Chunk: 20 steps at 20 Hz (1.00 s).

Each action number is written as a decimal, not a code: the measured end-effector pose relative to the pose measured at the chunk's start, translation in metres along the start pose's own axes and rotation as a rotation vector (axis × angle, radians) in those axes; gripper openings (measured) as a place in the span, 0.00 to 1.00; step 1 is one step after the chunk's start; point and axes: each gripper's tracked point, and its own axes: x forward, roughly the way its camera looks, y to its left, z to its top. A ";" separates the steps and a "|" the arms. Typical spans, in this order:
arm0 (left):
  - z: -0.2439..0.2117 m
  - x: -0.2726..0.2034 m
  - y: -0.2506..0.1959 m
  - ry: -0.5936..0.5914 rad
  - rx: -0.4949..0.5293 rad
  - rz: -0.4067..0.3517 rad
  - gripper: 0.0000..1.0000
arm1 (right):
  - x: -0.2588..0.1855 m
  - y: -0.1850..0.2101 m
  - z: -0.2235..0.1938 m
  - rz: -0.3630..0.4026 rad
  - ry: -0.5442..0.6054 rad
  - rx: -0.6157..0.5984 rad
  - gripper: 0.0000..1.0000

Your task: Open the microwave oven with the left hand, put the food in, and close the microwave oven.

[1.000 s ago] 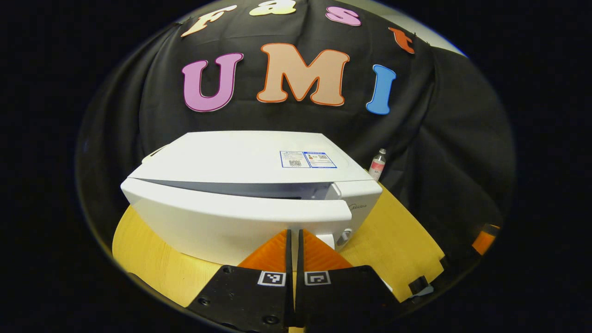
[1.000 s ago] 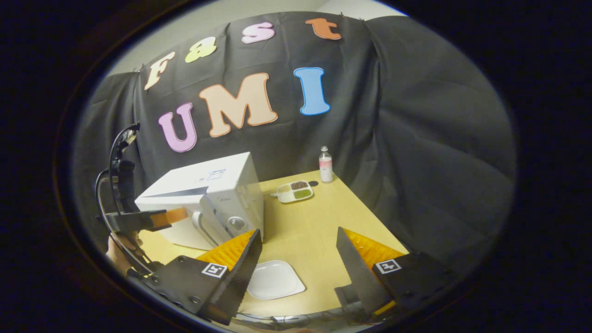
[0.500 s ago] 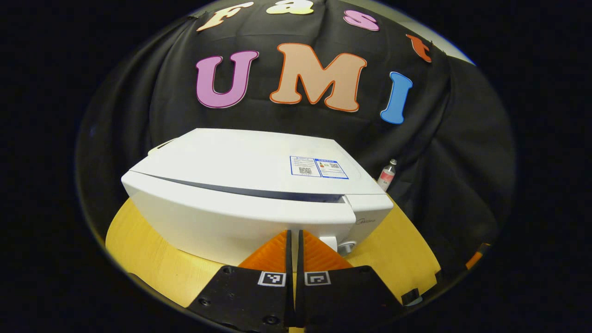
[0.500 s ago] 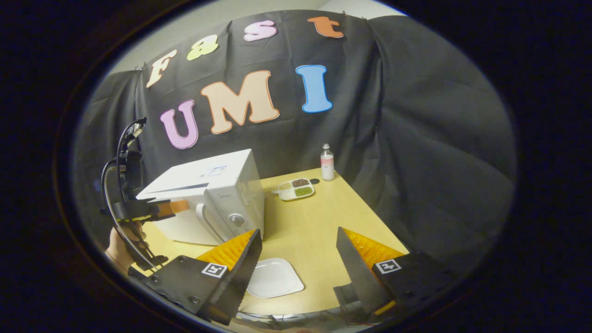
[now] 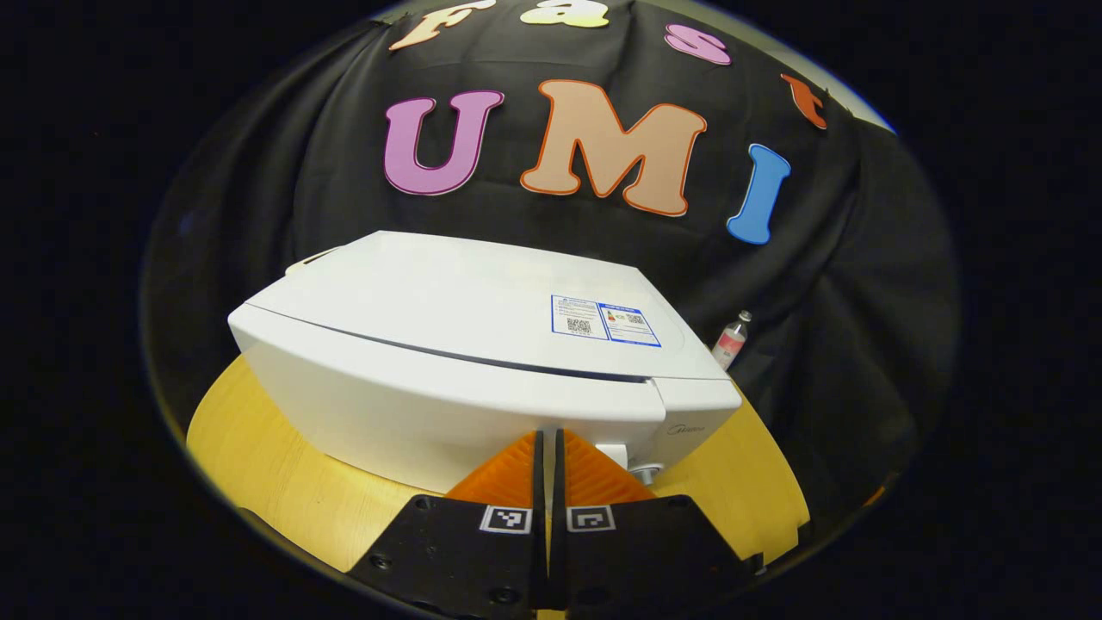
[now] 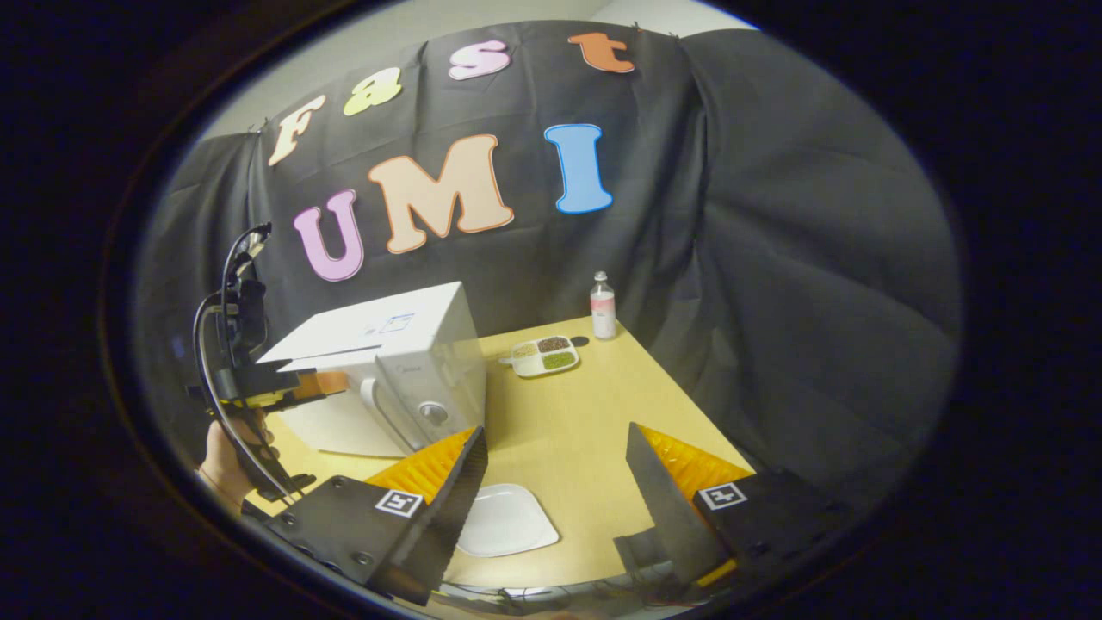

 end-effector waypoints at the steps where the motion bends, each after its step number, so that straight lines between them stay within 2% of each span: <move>1: 0.001 0.000 0.000 -0.005 0.002 -0.001 0.01 | 0.000 0.000 0.000 0.002 0.003 -0.001 1.00; 2: 0.001 0.001 0.000 -0.006 0.000 -0.004 0.01 | 0.000 0.000 0.000 0.004 0.007 -0.002 1.00; 3: 0.003 0.002 0.000 -0.015 -0.005 -0.008 0.00 | 0.001 0.000 -0.002 0.006 0.011 -0.004 0.92; 4: 0.010 0.008 0.004 -0.039 0.001 0.004 0.00 | 0.002 0.002 -0.001 0.008 0.015 -0.007 0.92; 5: 0.005 0.005 0.003 -0.003 -0.033 0.005 0.01 | 0.002 0.002 -0.002 0.009 0.017 -0.011 1.00; 7: 0.006 0.007 0.003 -0.015 -0.067 -0.019 0.01 | 0.001 0.003 -0.003 0.010 0.024 -0.025 1.00; 8: 0.007 0.007 0.002 -0.015 -0.075 -0.030 0.01 | -0.001 0.004 -0.003 0.013 0.026 -0.028 0.92; 9: 0.006 0.006 0.002 -0.013 -0.079 -0.034 0.00 | -0.001 0.005 -0.004 0.017 0.029 -0.031 0.92; 10: 0.006 0.006 0.002 -0.009 -0.074 -0.035 0.01 | 0.000 0.007 -0.005 0.020 0.033 -0.033 1.00; 14: 0.012 0.001 0.002 -0.019 -0.036 -0.028 0.01 | -0.002 0.011 -0.006 0.026 0.038 -0.032 1.00; 18: 0.033 -0.023 -0.008 -0.079 0.024 -0.060 0.01 | 0.000 0.010 -0.003 0.022 0.038 -0.013 1.00; 19: 0.039 -0.031 -0.008 -0.101 0.041 -0.060 0.02 | 0.000 0.009 -0.001 0.019 0.035 -0.010 1.00; 20: 0.045 -0.041 -0.008 -0.123 0.057 -0.063 0.07 | 0.001 0.009 0.001 0.017 0.031 -0.009 1.00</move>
